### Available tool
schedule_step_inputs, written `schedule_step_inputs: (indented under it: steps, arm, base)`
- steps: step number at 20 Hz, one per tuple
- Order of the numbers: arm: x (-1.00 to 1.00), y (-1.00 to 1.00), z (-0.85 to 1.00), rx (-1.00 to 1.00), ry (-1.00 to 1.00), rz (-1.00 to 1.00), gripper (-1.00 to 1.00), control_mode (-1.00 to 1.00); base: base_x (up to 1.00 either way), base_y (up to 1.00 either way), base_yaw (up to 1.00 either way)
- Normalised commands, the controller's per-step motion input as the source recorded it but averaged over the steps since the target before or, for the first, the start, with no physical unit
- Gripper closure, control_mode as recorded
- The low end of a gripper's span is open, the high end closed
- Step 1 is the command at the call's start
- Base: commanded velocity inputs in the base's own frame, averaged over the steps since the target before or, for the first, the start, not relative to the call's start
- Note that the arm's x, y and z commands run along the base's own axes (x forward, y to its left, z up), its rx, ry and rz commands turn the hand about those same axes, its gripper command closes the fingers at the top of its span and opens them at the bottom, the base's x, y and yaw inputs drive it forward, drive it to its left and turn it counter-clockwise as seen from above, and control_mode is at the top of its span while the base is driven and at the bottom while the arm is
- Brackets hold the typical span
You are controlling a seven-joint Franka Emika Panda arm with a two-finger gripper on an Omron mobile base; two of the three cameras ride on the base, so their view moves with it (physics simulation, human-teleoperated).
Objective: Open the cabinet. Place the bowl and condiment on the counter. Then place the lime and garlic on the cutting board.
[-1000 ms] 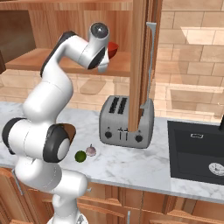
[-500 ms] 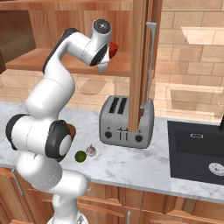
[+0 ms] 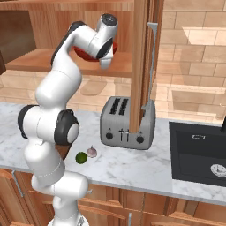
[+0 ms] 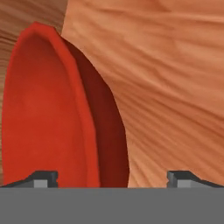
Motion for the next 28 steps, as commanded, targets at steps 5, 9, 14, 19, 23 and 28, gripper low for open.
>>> schedule_step_inputs:
  steps: [5,9,14,19,23,28]
  arm:
    - [0.8,0.29,-0.6,-0.05,0.0,0.05,-1.0,-1.0]
    - [0.65,0.33,-0.54,-0.08,0.0,0.04,1.0,-1.0]
    - [0.38,0.13,-0.37,-0.04,0.0,0.03,1.0,-1.0]
    - [0.27,0.2,-0.22,-0.03,-0.02,0.01,1.0,-1.0]
    - [0.02,0.13,-0.02,0.0,-0.09,0.0,1.0,-1.0]
    - [-0.17,0.07,0.06,0.0,-0.14,0.0,1.0,-1.0]
  base:
    - [0.0,0.0,0.0]
    - [0.0,0.0,0.0]
    - [0.0,0.0,0.0]
    - [0.0,0.0,0.0]
    - [0.0,0.0,0.0]
    - [0.0,0.0,0.0]
